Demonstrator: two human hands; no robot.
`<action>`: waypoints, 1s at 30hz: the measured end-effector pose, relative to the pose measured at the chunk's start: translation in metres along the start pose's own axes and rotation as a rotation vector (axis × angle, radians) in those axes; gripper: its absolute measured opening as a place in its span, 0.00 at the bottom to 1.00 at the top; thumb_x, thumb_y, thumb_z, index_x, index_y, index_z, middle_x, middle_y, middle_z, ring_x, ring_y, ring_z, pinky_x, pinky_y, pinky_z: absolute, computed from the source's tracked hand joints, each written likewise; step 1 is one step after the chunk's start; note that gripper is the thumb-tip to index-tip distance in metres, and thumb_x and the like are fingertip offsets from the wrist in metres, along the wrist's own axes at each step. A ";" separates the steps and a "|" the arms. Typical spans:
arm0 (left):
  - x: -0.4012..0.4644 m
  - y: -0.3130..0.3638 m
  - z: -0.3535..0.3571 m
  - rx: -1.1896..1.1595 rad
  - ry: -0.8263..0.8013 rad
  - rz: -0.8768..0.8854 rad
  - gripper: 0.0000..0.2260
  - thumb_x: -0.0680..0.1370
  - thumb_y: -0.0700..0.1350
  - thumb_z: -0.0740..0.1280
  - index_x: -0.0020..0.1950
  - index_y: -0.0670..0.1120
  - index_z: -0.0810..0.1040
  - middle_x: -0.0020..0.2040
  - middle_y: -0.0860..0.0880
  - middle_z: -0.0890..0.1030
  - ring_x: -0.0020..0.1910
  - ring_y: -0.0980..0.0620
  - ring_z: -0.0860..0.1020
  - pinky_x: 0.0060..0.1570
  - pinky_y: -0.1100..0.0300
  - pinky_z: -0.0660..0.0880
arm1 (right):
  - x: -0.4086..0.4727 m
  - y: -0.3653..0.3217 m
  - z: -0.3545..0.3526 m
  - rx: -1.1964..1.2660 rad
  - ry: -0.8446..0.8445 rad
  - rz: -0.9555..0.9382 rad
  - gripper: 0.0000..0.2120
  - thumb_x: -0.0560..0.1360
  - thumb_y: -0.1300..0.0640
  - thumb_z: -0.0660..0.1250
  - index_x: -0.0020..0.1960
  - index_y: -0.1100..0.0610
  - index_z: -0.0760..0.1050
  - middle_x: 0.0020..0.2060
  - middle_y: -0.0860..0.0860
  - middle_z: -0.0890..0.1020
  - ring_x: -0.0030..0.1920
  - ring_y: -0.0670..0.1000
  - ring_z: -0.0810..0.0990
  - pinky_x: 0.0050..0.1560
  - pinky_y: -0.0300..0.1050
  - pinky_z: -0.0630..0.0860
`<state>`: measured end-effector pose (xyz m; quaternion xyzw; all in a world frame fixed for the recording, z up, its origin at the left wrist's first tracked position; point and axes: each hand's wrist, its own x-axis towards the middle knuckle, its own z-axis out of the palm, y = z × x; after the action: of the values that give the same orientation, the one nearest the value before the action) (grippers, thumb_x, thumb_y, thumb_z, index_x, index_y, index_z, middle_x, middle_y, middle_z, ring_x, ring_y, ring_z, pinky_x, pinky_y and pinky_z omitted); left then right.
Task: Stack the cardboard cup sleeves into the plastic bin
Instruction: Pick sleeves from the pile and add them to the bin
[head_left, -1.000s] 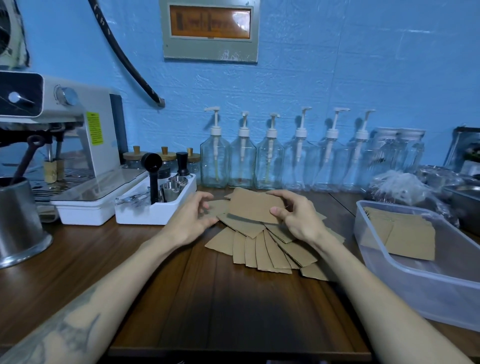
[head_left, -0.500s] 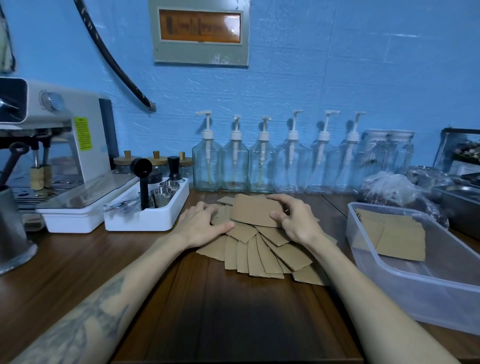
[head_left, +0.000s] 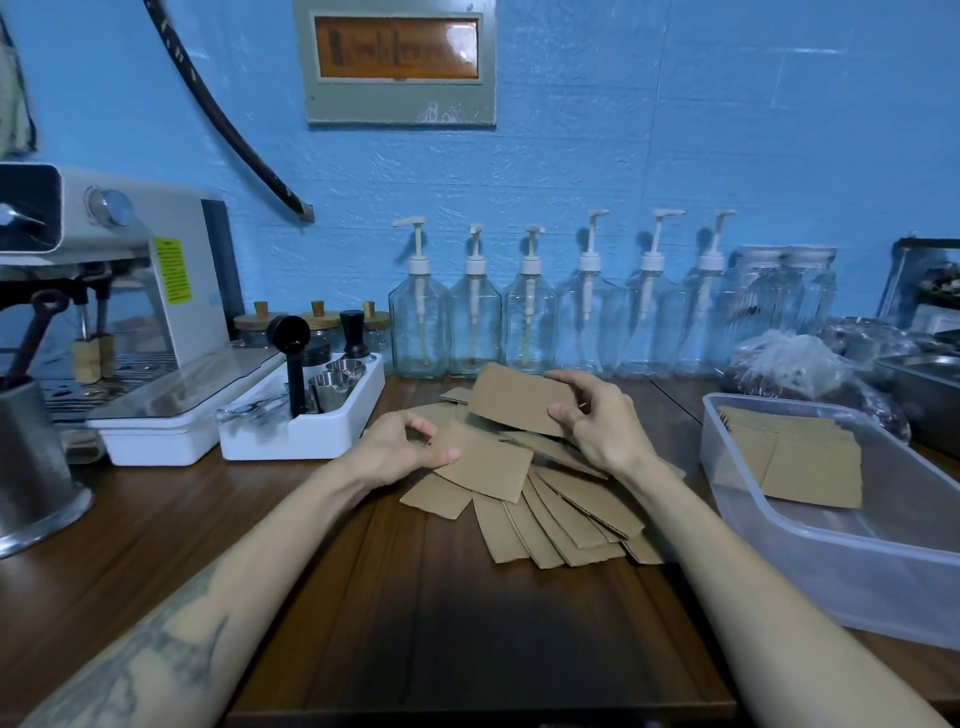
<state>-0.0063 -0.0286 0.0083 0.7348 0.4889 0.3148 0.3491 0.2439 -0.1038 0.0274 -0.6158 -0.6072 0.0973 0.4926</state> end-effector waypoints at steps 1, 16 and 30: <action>-0.003 -0.001 -0.002 -0.085 0.012 -0.005 0.18 0.68 0.50 0.80 0.52 0.46 0.77 0.50 0.50 0.77 0.52 0.51 0.76 0.47 0.60 0.72 | 0.000 0.000 0.000 0.003 0.001 0.001 0.18 0.78 0.61 0.69 0.66 0.50 0.78 0.47 0.48 0.80 0.50 0.50 0.78 0.55 0.39 0.72; -0.012 -0.001 -0.010 -0.292 0.085 0.189 0.13 0.71 0.39 0.77 0.47 0.41 0.74 0.35 0.46 0.77 0.28 0.54 0.75 0.31 0.61 0.73 | -0.009 -0.006 0.010 0.060 -0.290 -0.087 0.20 0.80 0.67 0.63 0.68 0.51 0.75 0.46 0.47 0.81 0.34 0.47 0.75 0.42 0.41 0.77; -0.008 -0.004 0.010 0.024 0.097 0.405 0.23 0.77 0.49 0.71 0.69 0.59 0.66 0.39 0.56 0.75 0.31 0.54 0.71 0.37 0.61 0.74 | -0.009 -0.004 0.017 -0.128 -0.321 -0.177 0.23 0.79 0.49 0.68 0.71 0.36 0.69 0.70 0.44 0.75 0.69 0.46 0.71 0.71 0.52 0.67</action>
<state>-0.0029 -0.0368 -0.0013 0.8062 0.3512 0.4077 0.2460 0.2269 -0.1037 0.0177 -0.5665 -0.7348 0.1119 0.3558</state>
